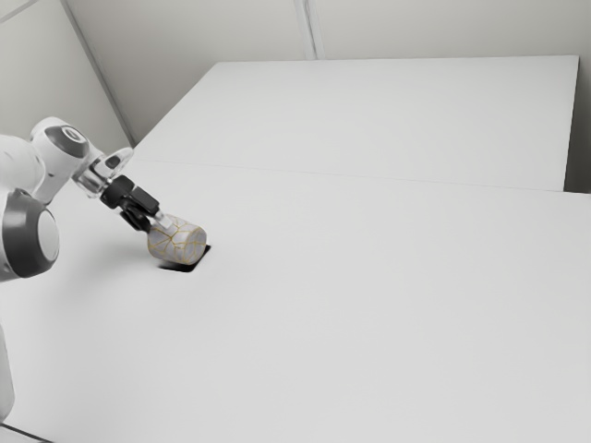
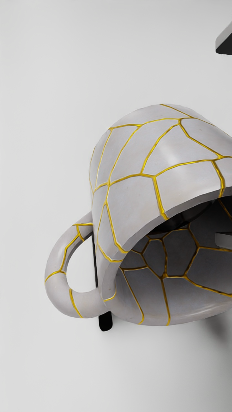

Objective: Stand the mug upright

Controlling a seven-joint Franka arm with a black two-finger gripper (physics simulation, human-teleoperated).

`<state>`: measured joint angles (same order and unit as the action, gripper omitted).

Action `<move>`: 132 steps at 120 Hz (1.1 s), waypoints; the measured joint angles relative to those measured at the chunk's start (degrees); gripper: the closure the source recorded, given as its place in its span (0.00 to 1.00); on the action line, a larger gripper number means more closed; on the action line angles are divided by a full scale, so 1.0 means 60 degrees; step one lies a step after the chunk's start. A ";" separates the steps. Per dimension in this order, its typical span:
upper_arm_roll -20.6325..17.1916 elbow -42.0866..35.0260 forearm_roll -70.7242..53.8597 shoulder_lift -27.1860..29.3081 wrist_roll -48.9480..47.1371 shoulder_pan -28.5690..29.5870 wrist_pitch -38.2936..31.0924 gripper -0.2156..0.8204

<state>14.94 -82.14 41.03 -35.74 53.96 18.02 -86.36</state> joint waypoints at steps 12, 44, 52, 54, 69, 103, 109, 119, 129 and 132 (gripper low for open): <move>0.0000 -0.0059 0.0361 -0.0041 0.0161 0.0000 0.0071 0.21; 0.0012 -0.0187 0.0913 -0.0114 0.0408 0.0125 0.0187 0.31; 0.0014 -0.0218 0.0975 -0.0113 0.0436 0.0175 0.0260 0.39; 0.0014 -0.0221 0.0993 -0.0113 0.0440 0.0183 0.0277 0.41; 0.0015 -0.0340 0.1175 -0.0116 0.0444 0.0216 0.0415 0.58; 0.0017 -0.0677 0.2002 -0.0116 0.0427 0.0407 0.0757 0.88; 0.0019 -0.0698 0.2133 -0.0107 0.0425 0.0408 0.0792 0.91; 0.0019 -0.0711 0.2268 -0.0091 0.0422 0.0408 0.0823 0.93; 0.0016 -0.0714 0.2326 -0.0045 0.0400 0.0400 0.0830 0.94; 0.0015 -0.0714 0.2330 -0.0033 0.0383 0.0398 0.0825 0.94</move>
<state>15.03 -86.42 55.01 -35.94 56.25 20.40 -81.41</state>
